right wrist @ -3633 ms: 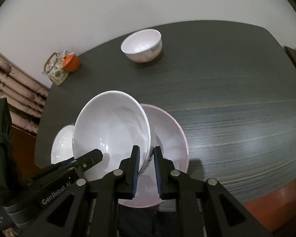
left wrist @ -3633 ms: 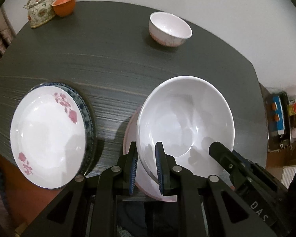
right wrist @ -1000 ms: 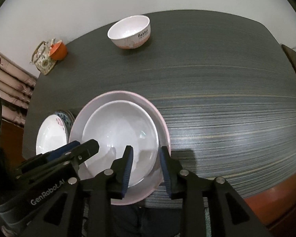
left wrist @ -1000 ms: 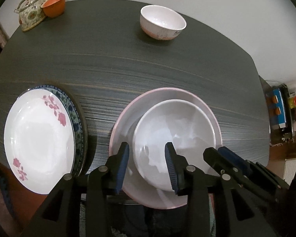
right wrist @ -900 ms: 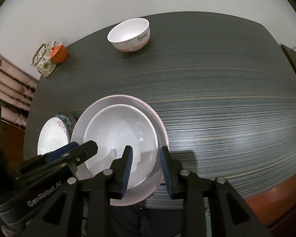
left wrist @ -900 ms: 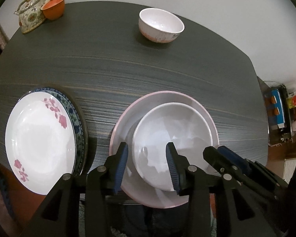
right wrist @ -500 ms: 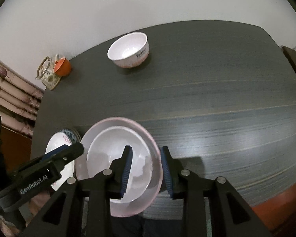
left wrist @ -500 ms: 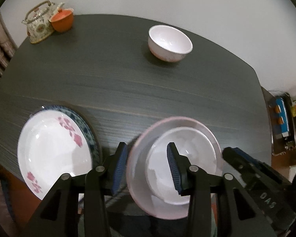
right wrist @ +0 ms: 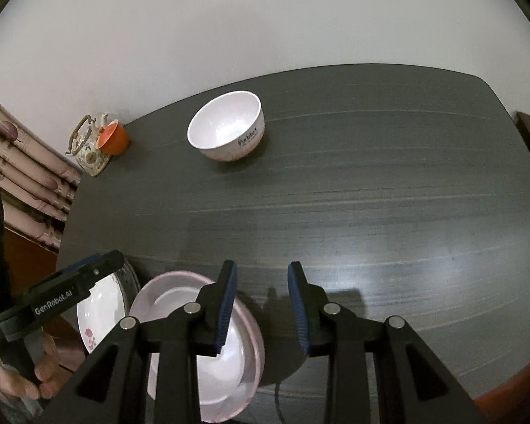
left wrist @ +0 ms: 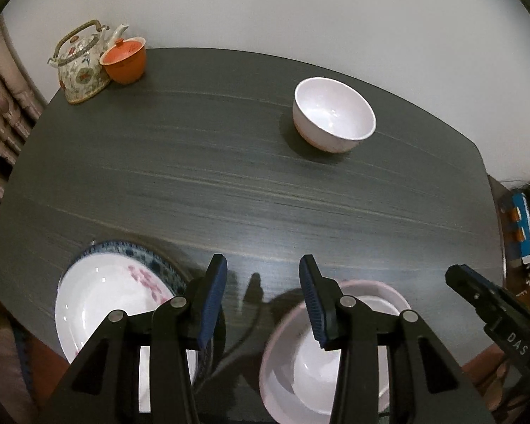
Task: Organize plates and bowls
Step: 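Move both tools toward the small white Rabbit bowl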
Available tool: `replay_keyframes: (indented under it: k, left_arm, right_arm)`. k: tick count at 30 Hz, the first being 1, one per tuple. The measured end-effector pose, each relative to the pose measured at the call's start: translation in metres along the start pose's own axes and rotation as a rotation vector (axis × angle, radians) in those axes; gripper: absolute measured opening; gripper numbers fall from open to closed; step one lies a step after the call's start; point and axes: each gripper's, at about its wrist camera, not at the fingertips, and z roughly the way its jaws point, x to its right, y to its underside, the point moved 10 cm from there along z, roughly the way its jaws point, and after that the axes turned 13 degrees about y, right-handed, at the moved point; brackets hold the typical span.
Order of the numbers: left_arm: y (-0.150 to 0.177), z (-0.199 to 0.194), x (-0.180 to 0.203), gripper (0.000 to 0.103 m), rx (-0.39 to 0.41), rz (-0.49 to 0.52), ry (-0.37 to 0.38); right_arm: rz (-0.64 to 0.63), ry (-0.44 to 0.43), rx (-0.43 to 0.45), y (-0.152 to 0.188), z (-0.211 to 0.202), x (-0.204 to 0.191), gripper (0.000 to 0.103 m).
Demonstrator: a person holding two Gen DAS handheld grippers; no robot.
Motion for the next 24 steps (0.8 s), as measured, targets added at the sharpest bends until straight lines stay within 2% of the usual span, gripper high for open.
replay_keyframes:
  k: [9, 13, 18, 24]
  left_arm:
    - [-0.039, 0.021, 0.0, 0.039, -0.058, 0.01, -0.016]
    - [-0.056, 0.033, 0.001, 0.039, -0.082, -0.001, -0.011]
    - [-0.08, 0.047, 0.002, 0.039, -0.076, -0.002, -0.004]
    - [-0.109, 0.069, 0.001, 0.039, -0.076, -0.056, 0.032]
  right_arm:
    - [-0.035, 0.006, -0.032, -0.039, 0.027, 0.002, 0.03]
    - [-0.036, -0.01, -0.017, -0.061, 0.037, 0.001, 0.03]
    - [-0.004, -0.034, -0.021, -0.087, 0.054, -0.001, 0.03]
    - [-0.013, -0.046, -0.03, -0.117, 0.076, -0.014, 0.03]
